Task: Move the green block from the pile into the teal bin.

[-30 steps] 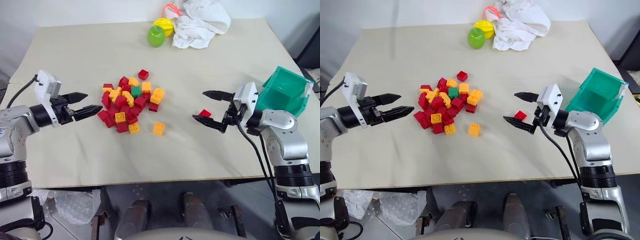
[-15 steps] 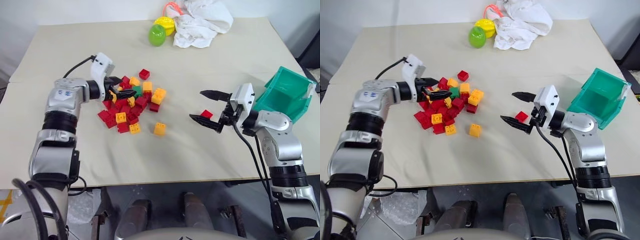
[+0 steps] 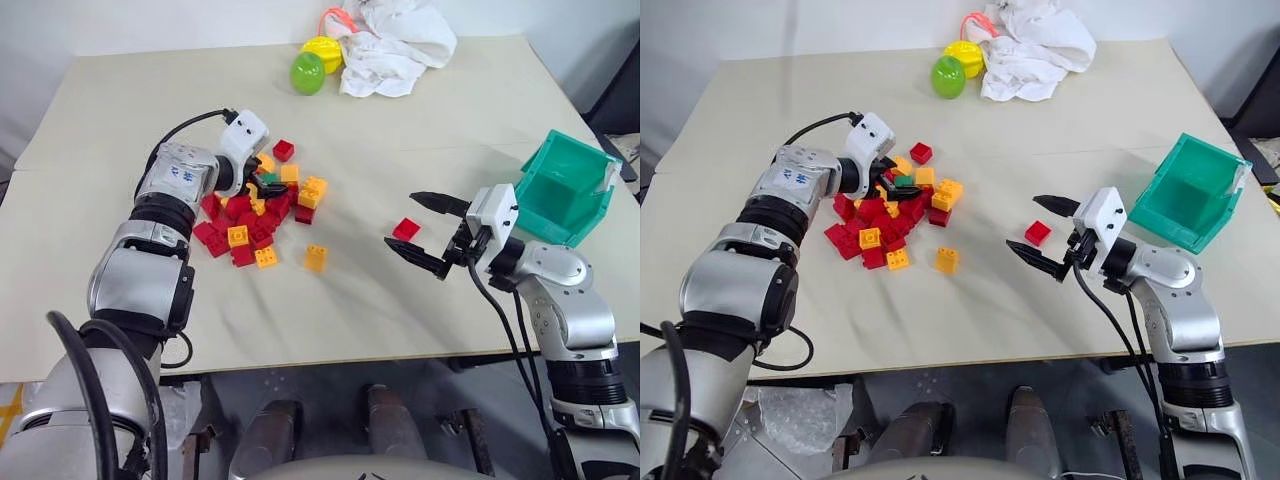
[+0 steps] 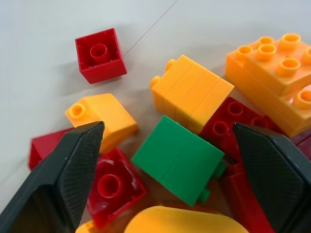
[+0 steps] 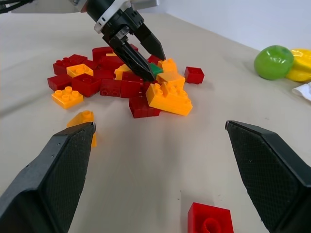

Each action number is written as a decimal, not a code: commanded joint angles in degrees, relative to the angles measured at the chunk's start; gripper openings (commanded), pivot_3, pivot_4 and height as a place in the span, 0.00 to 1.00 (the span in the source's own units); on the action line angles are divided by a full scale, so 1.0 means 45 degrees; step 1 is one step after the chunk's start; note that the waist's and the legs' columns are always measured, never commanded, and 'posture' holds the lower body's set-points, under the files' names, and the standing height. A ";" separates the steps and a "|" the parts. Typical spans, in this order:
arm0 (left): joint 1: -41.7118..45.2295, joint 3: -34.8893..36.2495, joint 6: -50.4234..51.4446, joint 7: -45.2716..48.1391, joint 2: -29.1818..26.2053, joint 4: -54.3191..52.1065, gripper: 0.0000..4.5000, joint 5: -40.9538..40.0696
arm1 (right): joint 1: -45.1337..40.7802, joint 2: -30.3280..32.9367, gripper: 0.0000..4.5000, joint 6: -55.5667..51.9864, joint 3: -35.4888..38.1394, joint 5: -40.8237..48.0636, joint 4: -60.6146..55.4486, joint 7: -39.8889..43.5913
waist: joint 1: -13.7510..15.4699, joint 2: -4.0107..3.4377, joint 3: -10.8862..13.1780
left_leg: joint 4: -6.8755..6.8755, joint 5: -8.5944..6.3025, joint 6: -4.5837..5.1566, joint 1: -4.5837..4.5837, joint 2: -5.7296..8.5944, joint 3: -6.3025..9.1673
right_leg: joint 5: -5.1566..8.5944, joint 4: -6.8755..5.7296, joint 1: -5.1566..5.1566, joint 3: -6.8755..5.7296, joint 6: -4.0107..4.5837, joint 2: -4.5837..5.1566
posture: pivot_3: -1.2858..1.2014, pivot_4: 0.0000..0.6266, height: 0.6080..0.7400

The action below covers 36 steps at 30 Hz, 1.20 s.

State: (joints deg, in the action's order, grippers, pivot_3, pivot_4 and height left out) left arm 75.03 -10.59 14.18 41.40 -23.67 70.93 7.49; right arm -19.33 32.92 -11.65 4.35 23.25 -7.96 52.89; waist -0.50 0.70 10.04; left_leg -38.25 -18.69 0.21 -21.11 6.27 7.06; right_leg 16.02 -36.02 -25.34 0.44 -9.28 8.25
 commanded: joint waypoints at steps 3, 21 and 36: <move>-0.0550 -0.0375 0.1074 0.0491 -0.0531 0.0719 1.00 0.0773 | 0.0025 0.0152 1.00 0.0005 0.0338 0.0252 -0.0473 -0.0090 | -0.0162 -0.0001 -0.0005 | 0.0001 0.0000 0.0000 0.0008 -0.0007 -0.0004 | -0.0002 -0.0006 0.0001 0.0005 0.0003 -0.0009 | 0.52 0.24 1.00; -0.1213 0.0410 0.2928 0.1147 -0.1012 0.0139 0.53 0.0180 | -0.0236 0.0163 1.00 -0.0073 0.0237 0.0278 -0.0312 0.0071 | -0.0326 -0.0036 -0.0052 | 0.0012 -0.0002 -0.0001 0.0045 -0.0021 -0.0039 | -0.0005 -0.0020 0.0001 0.0050 0.0008 -0.0033 | 0.52 0.24 1.00; -0.3863 0.5015 0.3231 0.4607 -0.3203 -0.4542 0.53 -0.4665 | -0.0309 0.0303 1.00 -0.0175 0.0327 0.0330 -0.0292 0.0286 | -0.0258 -0.0007 -0.0033 | -0.0013 -0.0007 -0.0001 -0.0017 -0.0065 -0.0039 | -0.0010 -0.0095 -0.0068 0.0096 0.0010 -0.0048 | 0.52 0.24 1.00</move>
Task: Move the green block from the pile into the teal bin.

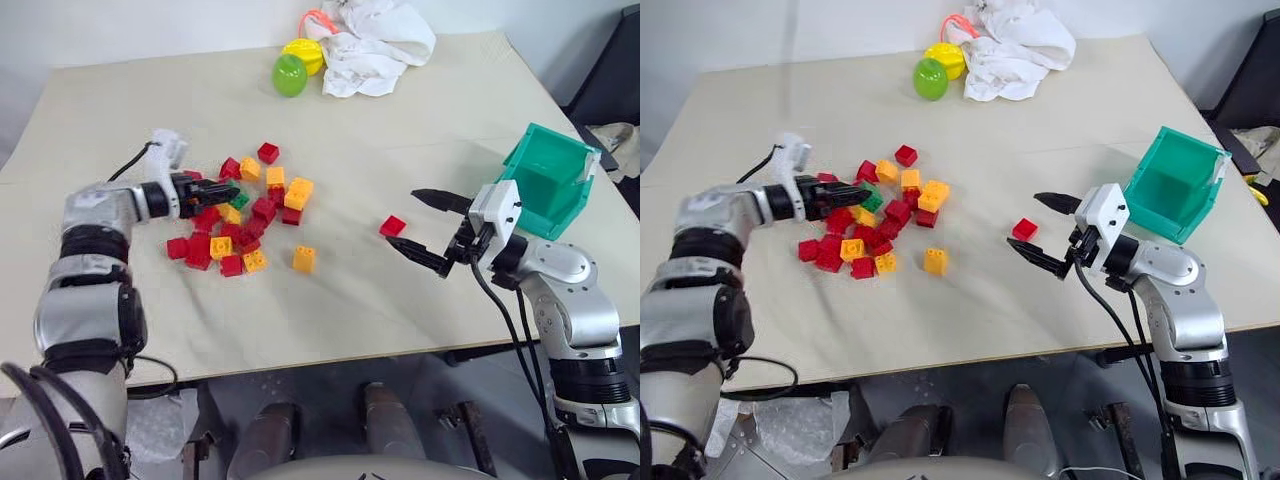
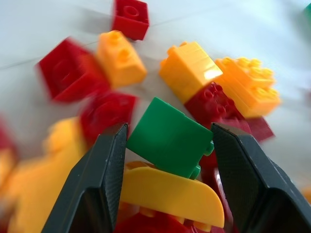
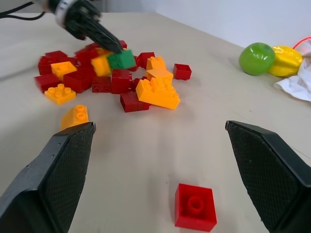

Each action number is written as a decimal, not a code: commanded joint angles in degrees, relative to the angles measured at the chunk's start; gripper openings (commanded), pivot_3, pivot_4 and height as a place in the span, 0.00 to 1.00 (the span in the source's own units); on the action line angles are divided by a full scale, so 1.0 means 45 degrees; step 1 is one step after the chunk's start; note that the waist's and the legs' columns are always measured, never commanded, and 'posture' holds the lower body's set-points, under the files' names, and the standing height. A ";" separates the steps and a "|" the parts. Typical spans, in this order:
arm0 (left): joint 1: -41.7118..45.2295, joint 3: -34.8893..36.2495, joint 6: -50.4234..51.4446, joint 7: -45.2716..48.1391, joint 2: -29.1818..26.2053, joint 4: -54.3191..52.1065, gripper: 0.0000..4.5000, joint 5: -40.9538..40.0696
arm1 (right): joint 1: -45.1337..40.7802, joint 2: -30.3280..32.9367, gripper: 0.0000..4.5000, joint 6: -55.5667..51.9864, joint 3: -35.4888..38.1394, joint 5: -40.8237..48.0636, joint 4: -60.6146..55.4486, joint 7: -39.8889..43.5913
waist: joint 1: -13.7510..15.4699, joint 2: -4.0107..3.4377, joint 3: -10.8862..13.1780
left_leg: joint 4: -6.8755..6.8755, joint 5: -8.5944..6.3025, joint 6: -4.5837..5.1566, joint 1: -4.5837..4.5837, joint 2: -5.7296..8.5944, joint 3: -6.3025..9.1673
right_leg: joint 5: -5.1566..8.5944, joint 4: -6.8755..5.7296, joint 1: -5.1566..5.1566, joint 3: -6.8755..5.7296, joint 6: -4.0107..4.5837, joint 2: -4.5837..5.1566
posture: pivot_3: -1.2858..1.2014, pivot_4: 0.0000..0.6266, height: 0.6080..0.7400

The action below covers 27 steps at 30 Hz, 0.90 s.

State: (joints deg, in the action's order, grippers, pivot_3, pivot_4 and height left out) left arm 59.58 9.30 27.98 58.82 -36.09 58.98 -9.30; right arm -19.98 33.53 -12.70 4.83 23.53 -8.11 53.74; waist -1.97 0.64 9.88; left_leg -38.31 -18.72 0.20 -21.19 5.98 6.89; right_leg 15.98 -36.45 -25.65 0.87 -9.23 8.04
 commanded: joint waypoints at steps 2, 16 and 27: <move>-0.0913 0.0716 0.0541 0.0959 -0.0562 -0.2789 0.53 -0.1284 | -0.0189 0.0160 1.00 0.0058 0.0214 0.0262 -0.0230 0.0124 | 0.0170 0.0009 0.0005 | -0.0020 -0.0001 0.0001 -0.0020 0.0011 0.0030 | -0.0005 0.0012 0.0010 -0.0026 -0.0003 0.0012 | 0.52 0.24 1.00; -0.4204 0.0190 0.2334 0.1424 0.0013 -1.0665 0.53 -0.4130 | -0.0916 0.0135 1.00 0.0272 0.0086 0.0127 0.0617 0.0577 | 0.0371 0.0008 0.0005 | -0.0055 -0.0004 0.0007 -0.0025 0.0025 0.0070 | -0.0007 0.0089 0.0047 -0.0080 0.0000 0.0040 | 0.52 0.24 1.00; -0.3009 -0.3583 0.1247 0.1706 0.2831 -1.0266 0.53 -0.3150 | -0.0133 0.1276 1.00 0.0106 0.0815 0.0171 0.0437 0.0830 | 0.0557 0.0010 0.0007 | -0.0058 -0.0009 0.0018 -0.0031 0.0044 0.0074 | -0.0017 0.0127 0.0073 -0.0097 -0.0017 0.0056 | 0.52 0.24 1.00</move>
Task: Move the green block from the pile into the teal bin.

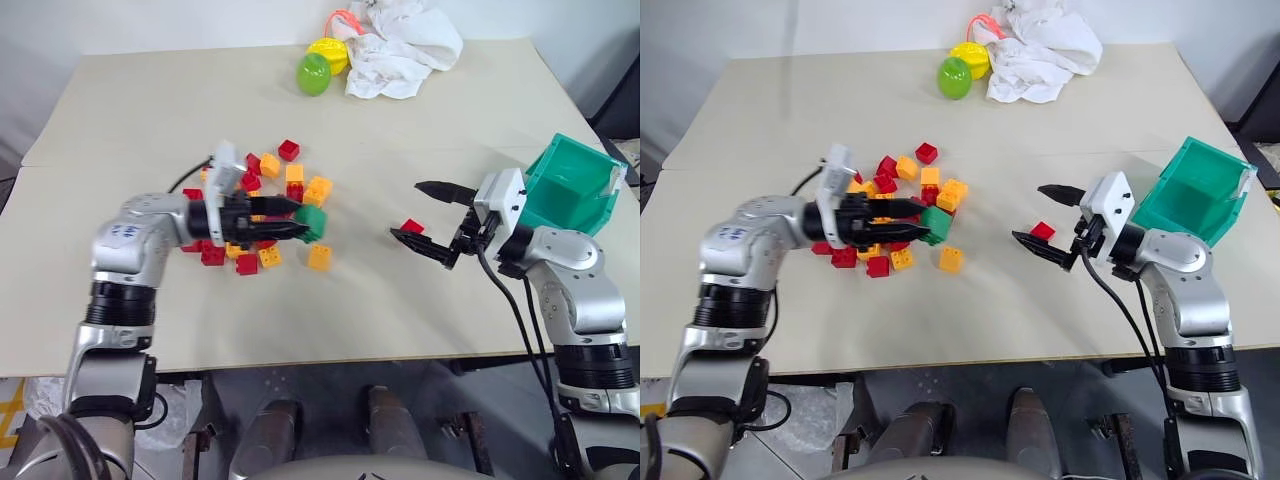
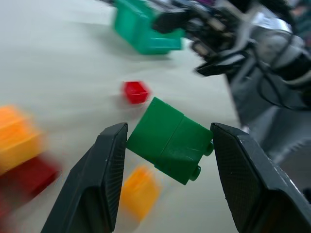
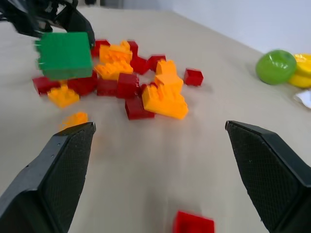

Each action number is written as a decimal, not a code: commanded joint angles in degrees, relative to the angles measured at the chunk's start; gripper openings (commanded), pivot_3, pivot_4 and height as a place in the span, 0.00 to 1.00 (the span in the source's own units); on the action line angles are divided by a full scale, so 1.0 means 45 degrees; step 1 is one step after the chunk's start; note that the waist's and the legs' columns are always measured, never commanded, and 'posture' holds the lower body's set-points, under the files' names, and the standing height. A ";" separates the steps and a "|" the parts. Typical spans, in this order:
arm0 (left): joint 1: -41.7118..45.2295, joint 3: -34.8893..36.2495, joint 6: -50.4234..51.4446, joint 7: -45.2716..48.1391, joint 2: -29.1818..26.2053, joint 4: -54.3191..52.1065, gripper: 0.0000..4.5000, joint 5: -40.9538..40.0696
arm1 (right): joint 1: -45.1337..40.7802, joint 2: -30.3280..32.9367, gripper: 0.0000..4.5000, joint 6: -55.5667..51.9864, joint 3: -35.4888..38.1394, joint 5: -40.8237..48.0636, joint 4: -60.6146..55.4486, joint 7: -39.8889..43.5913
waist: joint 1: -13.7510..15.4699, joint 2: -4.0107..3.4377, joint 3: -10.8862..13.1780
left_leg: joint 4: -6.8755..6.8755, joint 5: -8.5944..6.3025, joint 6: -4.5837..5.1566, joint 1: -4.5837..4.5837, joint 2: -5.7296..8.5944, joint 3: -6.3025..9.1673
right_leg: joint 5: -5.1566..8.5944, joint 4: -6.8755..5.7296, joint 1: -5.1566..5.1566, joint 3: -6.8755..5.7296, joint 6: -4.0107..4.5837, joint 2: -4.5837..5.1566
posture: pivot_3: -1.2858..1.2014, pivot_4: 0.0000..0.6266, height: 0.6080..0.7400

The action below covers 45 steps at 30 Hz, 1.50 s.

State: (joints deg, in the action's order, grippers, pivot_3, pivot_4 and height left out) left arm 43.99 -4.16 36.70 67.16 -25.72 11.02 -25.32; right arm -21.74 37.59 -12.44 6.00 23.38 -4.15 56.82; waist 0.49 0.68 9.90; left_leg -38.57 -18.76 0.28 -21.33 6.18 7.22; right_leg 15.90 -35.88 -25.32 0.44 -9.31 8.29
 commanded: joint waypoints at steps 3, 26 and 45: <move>0.0910 -0.1444 -0.1718 -0.0201 0.1375 0.1486 0.53 0.1202 | 0.0817 0.0835 1.00 0.0034 0.1018 0.0227 -0.0665 0.0084 | -0.0024 0.0001 0.0001 | -0.0003 -0.0002 0.0003 0.0002 -0.0002 -0.0016 | -0.0004 0.0006 0.0003 0.0004 -0.0004 -0.0004 | 0.52 0.24 1.00; -0.1346 0.1971 -0.2944 0.0129 -0.1220 0.0304 0.99 0.0397 | 0.4487 0.2505 1.00 -0.2624 0.4042 0.1334 -0.3611 -0.0794 | -0.0073 -0.0011 0.0009 | -0.0014 -0.0008 0.0015 0.0007 -0.0008 -0.0027 | -0.0017 0.0007 0.0003 0.0017 -0.0009 -0.0001 | 0.52 0.24 1.00; -0.6380 0.4868 -0.5186 0.1819 -0.2472 -0.2029 0.99 -0.2047 | 0.2170 0.1247 1.00 -0.5061 -0.0417 0.0534 -0.4380 -0.3154 | 0.0110 -0.0019 0.0012 | -0.0015 -0.0016 0.0019 0.0029 -0.0023 -0.0011 | -0.0032 0.0068 0.0058 -0.0002 0.0003 -0.0001 | 0.52 0.24 1.00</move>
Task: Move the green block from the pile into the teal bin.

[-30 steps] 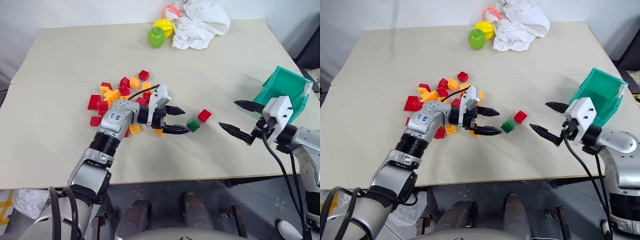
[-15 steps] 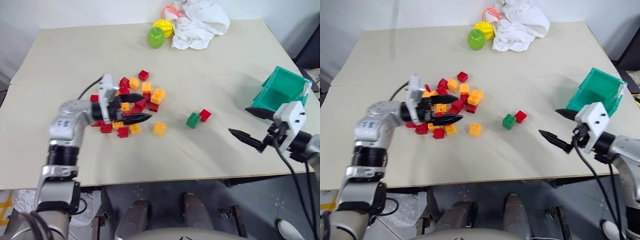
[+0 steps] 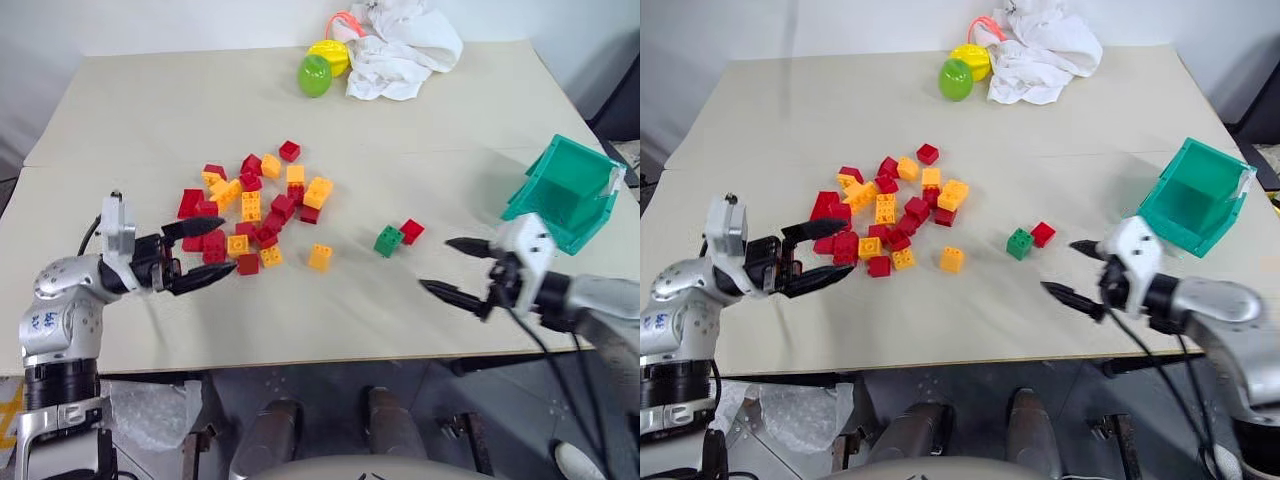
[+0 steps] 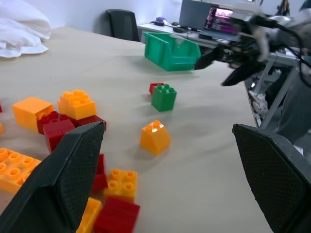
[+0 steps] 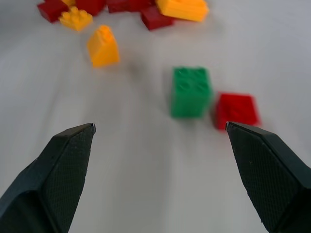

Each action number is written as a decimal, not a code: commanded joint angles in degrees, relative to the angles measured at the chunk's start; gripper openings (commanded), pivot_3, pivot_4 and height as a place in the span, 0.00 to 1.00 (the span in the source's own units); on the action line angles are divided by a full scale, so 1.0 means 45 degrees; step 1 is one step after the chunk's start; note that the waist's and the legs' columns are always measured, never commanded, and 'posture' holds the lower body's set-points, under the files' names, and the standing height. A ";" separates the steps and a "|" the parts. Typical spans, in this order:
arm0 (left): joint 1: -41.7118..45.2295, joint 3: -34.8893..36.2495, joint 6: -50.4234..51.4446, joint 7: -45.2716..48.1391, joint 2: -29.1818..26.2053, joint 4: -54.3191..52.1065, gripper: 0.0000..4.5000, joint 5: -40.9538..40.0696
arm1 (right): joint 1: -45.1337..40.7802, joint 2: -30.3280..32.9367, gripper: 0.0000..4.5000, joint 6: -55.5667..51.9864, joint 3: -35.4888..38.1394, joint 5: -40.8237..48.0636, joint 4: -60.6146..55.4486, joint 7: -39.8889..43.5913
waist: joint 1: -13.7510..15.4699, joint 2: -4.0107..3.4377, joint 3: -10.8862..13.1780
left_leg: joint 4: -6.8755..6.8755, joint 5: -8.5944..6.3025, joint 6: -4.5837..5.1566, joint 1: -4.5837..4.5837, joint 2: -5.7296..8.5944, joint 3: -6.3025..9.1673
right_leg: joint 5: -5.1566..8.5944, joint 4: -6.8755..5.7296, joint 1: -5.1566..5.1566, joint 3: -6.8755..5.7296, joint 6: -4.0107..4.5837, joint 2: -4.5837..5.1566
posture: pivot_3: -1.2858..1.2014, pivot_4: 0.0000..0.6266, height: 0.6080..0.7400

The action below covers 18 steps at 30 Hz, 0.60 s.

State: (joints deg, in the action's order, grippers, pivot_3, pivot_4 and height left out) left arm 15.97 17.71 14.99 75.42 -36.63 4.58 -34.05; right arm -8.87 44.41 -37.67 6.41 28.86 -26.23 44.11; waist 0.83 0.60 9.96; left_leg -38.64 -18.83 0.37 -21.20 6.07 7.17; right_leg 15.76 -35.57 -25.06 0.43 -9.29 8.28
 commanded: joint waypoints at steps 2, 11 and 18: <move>-0.0257 -0.0050 -0.0241 -0.0378 0.0094 -0.0899 0.99 -0.0267 | -0.1640 -0.0737 1.00 0.0849 -0.1287 -0.1365 0.1529 -0.0575 | 0.0073 0.0002 0.0000 | -0.0002 0.0000 0.0003 0.0002 0.0004 0.0002 | -0.0003 0.0004 0.0006 -0.0002 -0.0004 0.0002 | 0.52 0.24 1.00; -0.0808 -0.0127 -0.0387 -0.1256 0.0429 -0.1772 0.99 -0.0364 | -0.4765 -0.1642 1.00 0.2306 -0.4053 -0.3710 0.5352 0.0491 | -0.0105 0.0000 0.0001 | 0.0035 0.0001 0.0003 -0.0004 -0.0001 -0.0001 | -0.0006 0.0011 -0.0019 -0.0004 -0.0004 -0.0004 | 0.52 0.24 1.00; -0.1114 -0.0111 -0.0496 -0.1487 0.0447 -0.2046 1.00 -0.0424 | -0.5591 -0.1751 0.66 0.2014 -0.4001 -0.3769 0.5662 0.1064 | -0.0208 0.0000 0.0000 | 0.0073 0.0001 0.0002 -0.0004 -0.0005 0.0001 | -0.0006 0.0013 -0.0027 -0.0007 -0.0003 -0.0005 | 0.52 0.24 1.00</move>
State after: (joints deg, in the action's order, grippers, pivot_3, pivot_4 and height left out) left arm 11.30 16.52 13.69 68.89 -34.51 -2.24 -34.57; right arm -33.17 36.85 -28.25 -13.11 11.49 0.44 48.35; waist -0.11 0.60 9.96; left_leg -38.31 -18.83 0.38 -21.22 6.05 7.18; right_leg 15.73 -35.51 -25.18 0.40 -9.31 8.26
